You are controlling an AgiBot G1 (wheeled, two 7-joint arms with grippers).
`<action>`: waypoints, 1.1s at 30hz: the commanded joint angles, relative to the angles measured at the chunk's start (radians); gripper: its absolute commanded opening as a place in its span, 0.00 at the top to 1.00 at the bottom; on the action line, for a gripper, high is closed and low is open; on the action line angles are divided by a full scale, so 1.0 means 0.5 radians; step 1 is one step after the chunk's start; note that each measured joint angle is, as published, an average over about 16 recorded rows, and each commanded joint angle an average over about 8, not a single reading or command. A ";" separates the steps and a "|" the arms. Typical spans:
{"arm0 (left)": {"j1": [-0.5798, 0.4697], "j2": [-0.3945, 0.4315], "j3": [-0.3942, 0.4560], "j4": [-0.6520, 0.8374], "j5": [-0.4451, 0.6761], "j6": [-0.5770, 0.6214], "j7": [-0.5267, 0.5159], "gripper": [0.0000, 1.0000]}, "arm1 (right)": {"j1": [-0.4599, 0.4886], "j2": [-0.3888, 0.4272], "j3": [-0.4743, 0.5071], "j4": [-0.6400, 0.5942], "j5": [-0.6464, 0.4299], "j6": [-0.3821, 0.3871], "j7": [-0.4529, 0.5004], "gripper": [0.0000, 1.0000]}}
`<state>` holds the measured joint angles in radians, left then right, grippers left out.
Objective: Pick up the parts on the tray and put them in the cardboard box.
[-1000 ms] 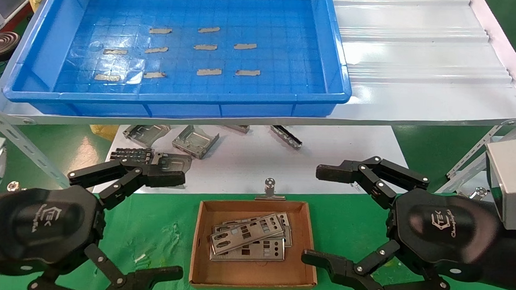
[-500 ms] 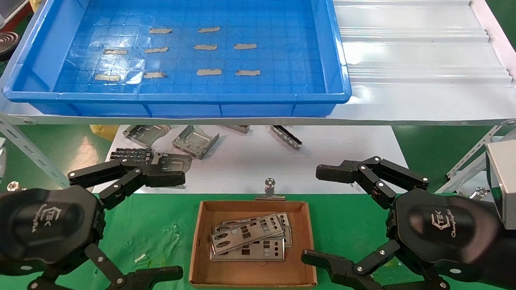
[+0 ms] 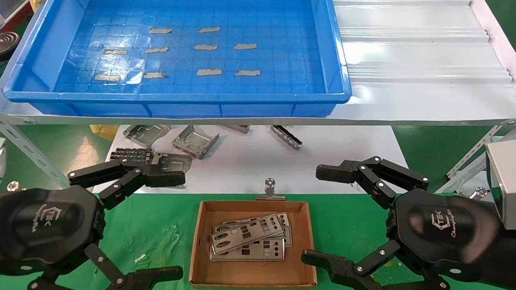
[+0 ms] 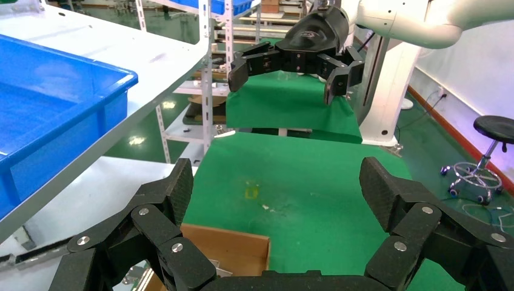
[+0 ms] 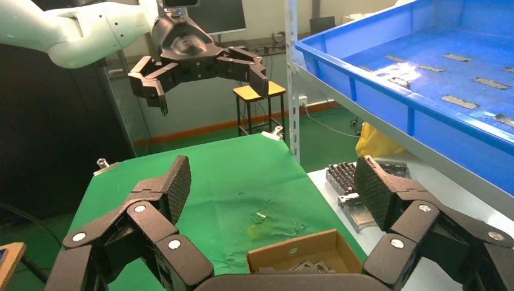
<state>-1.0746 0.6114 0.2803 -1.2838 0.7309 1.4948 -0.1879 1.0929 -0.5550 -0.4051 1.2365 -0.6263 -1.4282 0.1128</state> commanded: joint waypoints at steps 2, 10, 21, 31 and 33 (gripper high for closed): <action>0.000 0.000 0.000 0.000 0.000 0.000 0.000 0.00 | 0.000 0.000 0.000 0.000 0.000 0.000 0.000 0.00; 0.000 0.000 0.000 0.000 0.000 0.000 0.000 0.00 | 0.000 0.000 0.000 0.000 0.000 0.000 0.000 0.00; 0.000 0.000 0.000 0.000 0.000 0.000 0.000 0.00 | 0.000 0.000 0.000 0.000 0.000 0.000 0.000 0.00; 0.000 0.000 0.000 0.000 0.000 0.000 0.000 0.00 | 0.000 0.000 0.000 0.000 0.000 0.000 0.000 0.00; 0.000 0.000 0.000 0.000 0.000 0.000 0.000 0.00 | 0.000 0.000 0.000 0.000 0.000 0.000 0.000 0.00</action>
<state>-1.0746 0.6114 0.2803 -1.2838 0.7309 1.4948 -0.1879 1.0929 -0.5550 -0.4051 1.2365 -0.6263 -1.4282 0.1128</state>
